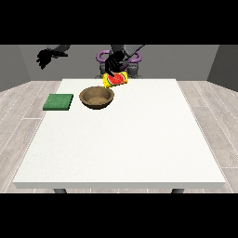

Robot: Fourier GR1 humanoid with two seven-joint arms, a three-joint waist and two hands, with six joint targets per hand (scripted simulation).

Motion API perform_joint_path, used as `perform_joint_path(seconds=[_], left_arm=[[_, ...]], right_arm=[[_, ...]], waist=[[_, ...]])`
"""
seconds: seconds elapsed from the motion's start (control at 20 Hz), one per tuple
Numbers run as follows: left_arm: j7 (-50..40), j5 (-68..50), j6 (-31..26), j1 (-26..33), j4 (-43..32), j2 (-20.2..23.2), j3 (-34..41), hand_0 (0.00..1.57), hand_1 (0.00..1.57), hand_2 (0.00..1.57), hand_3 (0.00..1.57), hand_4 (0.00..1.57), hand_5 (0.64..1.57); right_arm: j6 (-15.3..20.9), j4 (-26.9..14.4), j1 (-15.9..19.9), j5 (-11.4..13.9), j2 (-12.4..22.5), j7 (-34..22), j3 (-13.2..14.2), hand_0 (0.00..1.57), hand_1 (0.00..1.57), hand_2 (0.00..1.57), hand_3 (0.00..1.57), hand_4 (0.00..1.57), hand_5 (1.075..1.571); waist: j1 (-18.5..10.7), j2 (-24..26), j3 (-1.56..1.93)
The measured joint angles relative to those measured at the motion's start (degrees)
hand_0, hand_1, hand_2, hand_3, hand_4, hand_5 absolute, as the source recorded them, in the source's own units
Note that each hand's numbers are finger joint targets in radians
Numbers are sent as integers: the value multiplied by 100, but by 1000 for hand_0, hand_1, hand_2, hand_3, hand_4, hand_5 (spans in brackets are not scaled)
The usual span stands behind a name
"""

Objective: Pick the cup and pour the ball into the bowl, then pick the bowl and place it on the pad

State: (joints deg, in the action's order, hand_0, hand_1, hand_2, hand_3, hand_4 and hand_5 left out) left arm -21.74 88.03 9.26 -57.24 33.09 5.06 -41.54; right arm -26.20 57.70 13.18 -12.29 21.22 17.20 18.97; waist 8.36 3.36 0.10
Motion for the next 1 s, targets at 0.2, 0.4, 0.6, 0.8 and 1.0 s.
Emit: perform_joint_path(seconds=[0.2, 0.4, 0.6, 0.8, 1.0], left_arm=[[39, 498, -335, -50, -55, -87, -331, 1446, 1446, 1571, 1571, 1530, 1131], [144, 834, -575, -20, 0, -163, -413, 1447, 1447, 1571, 1571, 1532, 1135], [227, 291, -298, 45, 349, -130, 257, 1306, 1306, 1571, 1571, 1571, 1069], [36, -896, 430, 391, 848, -139, 1489, 1175, 1175, 1443, 1274, 1465, 1170], [178, -2307, 1166, 932, 1387, -319, 2570, 0, 0, 0, 0, 630, 1569]], right_arm=[[-33, -30, 12, -34, 63, -8, 43, 0, 0, 0, 0, 0, 1571], [1, 7, 12, -88, 29, -184, 31, 0, 0, 0, 0, 0, 1568], [261, -17, -5, -77, -109, -419, 21, 0, 0, 0, 0, 251, 1567], [422, -12, -107, -74, -140, -459, 85, 0, 0, 0, 0, 251, 1567], [554, 59, -129, -90, -222, -459, 115, 0, 0, 0, 0, 351, 1568]], waist=[[-48, -4, -4], [-117, 66, -8], [-380, 143, -24], [-700, 111, -56], [-868, -83, -95]])
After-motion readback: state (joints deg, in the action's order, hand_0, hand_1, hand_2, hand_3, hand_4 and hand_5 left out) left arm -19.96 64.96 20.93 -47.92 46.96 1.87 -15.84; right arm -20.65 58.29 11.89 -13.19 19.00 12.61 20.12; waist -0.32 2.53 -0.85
